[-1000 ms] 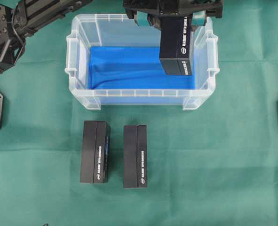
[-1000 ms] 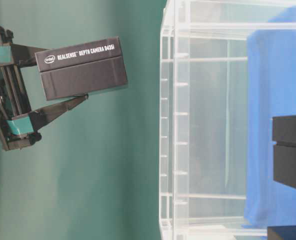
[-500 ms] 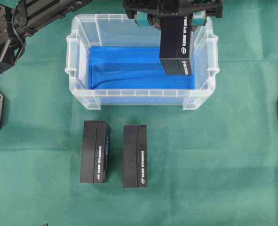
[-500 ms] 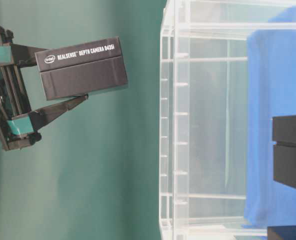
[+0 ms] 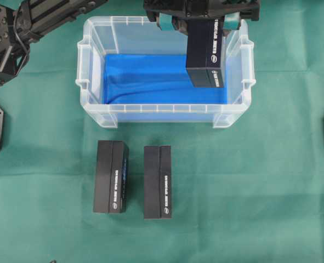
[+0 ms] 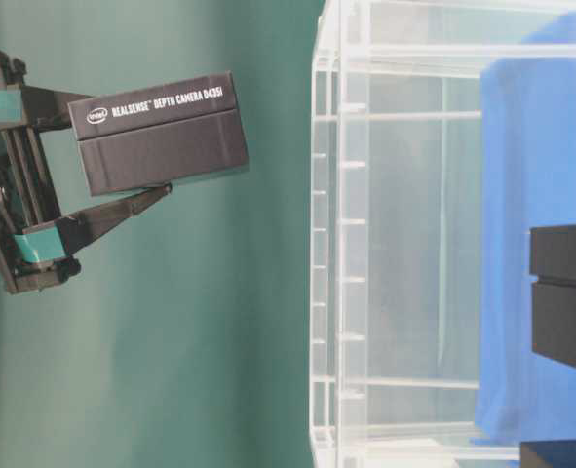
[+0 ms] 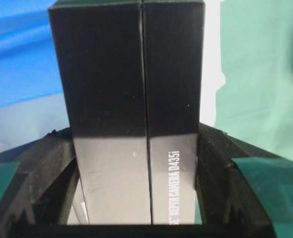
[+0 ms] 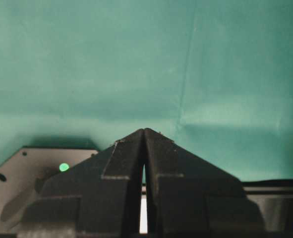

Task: Take the box out of the case with the left arm.
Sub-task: 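Lift the right box up out of the case with the left gripper, then carry the box forward and lower it right of the middle box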

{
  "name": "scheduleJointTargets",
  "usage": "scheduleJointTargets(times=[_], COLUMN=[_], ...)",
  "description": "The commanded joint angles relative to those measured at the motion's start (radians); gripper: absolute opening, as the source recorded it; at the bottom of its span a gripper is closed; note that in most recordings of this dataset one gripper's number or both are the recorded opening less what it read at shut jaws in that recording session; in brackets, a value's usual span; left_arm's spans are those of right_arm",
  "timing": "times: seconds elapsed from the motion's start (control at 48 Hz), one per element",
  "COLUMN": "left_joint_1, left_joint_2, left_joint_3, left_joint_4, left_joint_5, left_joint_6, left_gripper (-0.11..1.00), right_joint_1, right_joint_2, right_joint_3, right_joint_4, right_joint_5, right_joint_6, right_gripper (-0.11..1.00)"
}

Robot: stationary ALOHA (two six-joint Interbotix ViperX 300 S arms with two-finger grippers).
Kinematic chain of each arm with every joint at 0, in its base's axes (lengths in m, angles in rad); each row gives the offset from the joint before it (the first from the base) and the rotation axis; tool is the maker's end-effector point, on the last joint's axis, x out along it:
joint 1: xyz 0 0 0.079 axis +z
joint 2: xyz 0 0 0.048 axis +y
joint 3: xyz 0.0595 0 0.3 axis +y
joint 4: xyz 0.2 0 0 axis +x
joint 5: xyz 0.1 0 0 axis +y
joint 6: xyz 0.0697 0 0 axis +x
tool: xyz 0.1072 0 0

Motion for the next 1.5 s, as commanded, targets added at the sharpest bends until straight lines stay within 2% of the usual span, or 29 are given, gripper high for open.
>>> scheduleJointTargets(times=[0.0,0.854,1.479], left_joint_1=[0.000,-0.018,-0.239], left_joint_2=[-0.026,-0.025,-0.061], left_joint_3=[-0.023,-0.026,-0.031], left_joint_4=[0.003,0.005,0.005], left_joint_5=[-0.003,-0.003,0.023], left_joint_6=[0.000,-0.005,-0.196], left_gripper=[0.48,0.48,0.48], right_joint_1=[0.000,0.000,0.000], right_joint_2=[0.003,0.003,0.003], right_joint_3=[-0.011,-0.011,-0.011], right_joint_4=[-0.003,-0.003,-0.002], right_joint_5=[-0.003,-0.003,-0.003], right_joint_6=[-0.002,-0.003,-0.002], right_gripper=[0.00,0.00,0.00])
